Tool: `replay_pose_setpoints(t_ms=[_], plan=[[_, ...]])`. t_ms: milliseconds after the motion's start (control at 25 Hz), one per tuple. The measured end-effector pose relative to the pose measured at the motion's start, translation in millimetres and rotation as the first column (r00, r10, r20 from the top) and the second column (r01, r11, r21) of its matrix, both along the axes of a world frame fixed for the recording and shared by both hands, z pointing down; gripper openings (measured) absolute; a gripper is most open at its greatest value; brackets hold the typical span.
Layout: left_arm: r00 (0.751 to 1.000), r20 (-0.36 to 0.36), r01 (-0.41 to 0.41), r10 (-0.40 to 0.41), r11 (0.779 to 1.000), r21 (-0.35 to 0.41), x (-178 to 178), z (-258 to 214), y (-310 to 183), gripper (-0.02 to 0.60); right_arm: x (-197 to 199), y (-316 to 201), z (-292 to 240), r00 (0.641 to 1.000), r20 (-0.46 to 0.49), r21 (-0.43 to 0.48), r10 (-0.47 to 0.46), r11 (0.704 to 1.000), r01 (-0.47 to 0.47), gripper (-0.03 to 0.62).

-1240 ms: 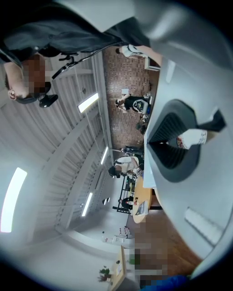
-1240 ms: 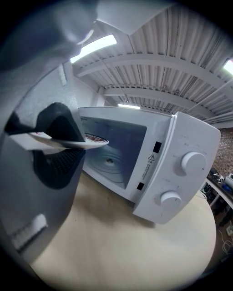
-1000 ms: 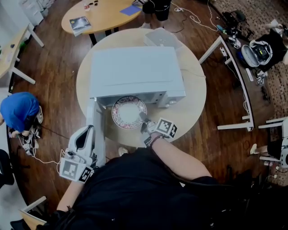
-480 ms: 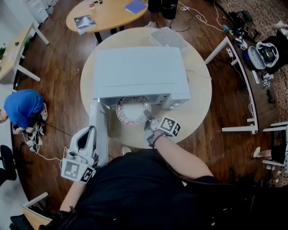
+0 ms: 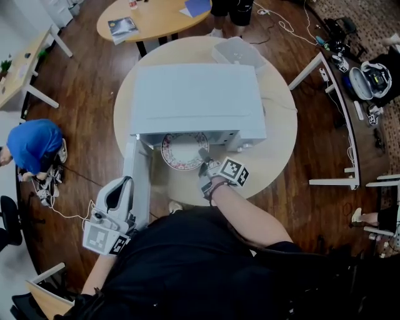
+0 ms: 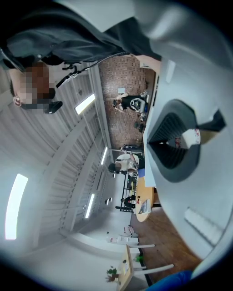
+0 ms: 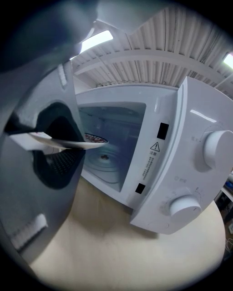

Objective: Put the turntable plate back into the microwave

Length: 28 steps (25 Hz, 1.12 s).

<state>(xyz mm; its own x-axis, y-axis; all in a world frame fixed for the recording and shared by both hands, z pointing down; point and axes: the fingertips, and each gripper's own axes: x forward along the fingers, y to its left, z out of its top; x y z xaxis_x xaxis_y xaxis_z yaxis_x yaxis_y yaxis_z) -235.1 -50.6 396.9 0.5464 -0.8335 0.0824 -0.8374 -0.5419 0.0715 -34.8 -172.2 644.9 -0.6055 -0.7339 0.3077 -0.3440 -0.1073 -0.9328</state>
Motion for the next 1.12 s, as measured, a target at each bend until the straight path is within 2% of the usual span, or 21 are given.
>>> replay_pose_setpoints(t_ms=[160,560,800,1120], plan=[[0.999,0.001,0.036,-0.036,0.999,-0.018,-11,0,-1,0.003,-9,-7,1,1.0,0.006,-0.005,-0.008,1.0,0.008,0.023],[0.998,-0.02,0.053,-0.054,0.997,-0.05,-10,4,-11,0.005,-1,-16,3,1.0,-0.009,-0.011,0.003,1.0,-0.003,0.023],[0.996,-0.032,0.076,-0.078,0.995,-0.059,-19,4,-21,0.005,-10,-23,5,1.0,-0.009,-0.019,-0.001,1.0,0.001,0.023],[0.998,-0.004,0.061,-0.061,0.998,-0.02,-14,-3,-47,0.004,-15,-30,9,1.0,-0.013,-0.029,-0.007,1.0,0.007,0.023]])
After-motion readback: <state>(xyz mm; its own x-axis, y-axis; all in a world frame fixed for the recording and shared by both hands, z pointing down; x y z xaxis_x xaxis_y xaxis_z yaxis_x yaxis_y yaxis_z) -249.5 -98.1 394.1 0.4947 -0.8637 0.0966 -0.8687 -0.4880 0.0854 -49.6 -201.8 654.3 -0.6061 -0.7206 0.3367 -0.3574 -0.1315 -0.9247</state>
